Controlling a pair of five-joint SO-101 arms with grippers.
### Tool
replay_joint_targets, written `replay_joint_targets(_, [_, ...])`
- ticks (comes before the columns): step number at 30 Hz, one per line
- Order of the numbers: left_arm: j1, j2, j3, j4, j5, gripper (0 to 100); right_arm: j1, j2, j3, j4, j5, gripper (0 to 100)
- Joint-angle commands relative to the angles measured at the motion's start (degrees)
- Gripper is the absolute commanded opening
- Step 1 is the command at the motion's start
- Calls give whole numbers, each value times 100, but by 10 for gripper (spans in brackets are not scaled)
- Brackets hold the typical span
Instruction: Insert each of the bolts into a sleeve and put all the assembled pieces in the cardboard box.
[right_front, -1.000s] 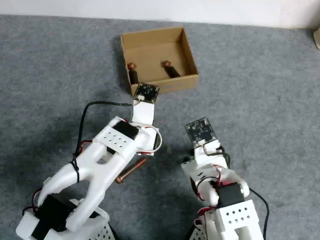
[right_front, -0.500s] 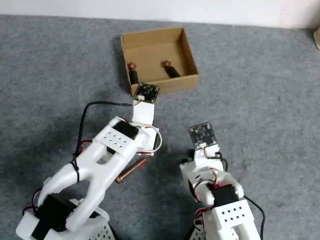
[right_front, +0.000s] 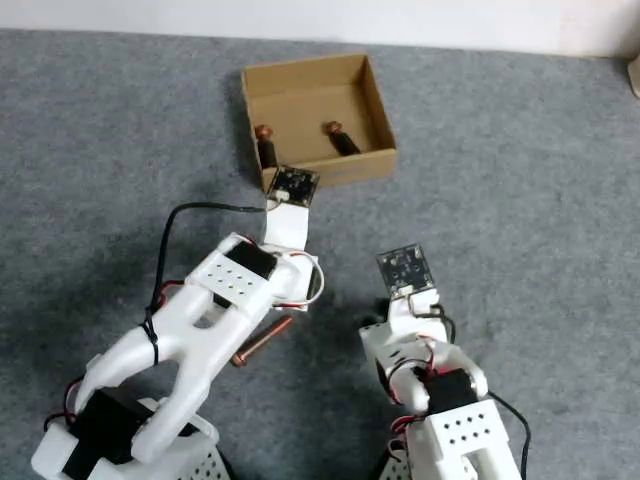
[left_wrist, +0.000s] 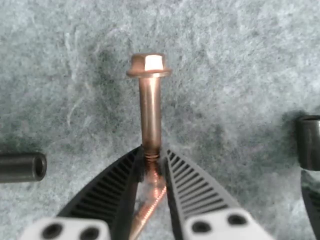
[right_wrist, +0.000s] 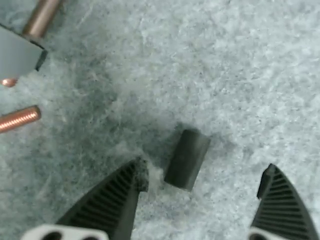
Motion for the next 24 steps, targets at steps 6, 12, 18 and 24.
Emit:
replay_joint_targets(6, [75, -242, 13, -264, 9, 4, -31, 1103, -1218, 277, -44, 320])
replay_joint_targets(12, [75, -242, 22, -308, 9, 4, -31, 3345, -1754, -4, -440, 320])
replay_joint_targets(18, [92, -242, 22, -308, 9, 4, -40, 4066, -2264, -101, -782, 320])
replay_joint_targets(24, [92, -242, 22, -308, 9, 4, -31, 4119, -2237, -884, -1143, 320])
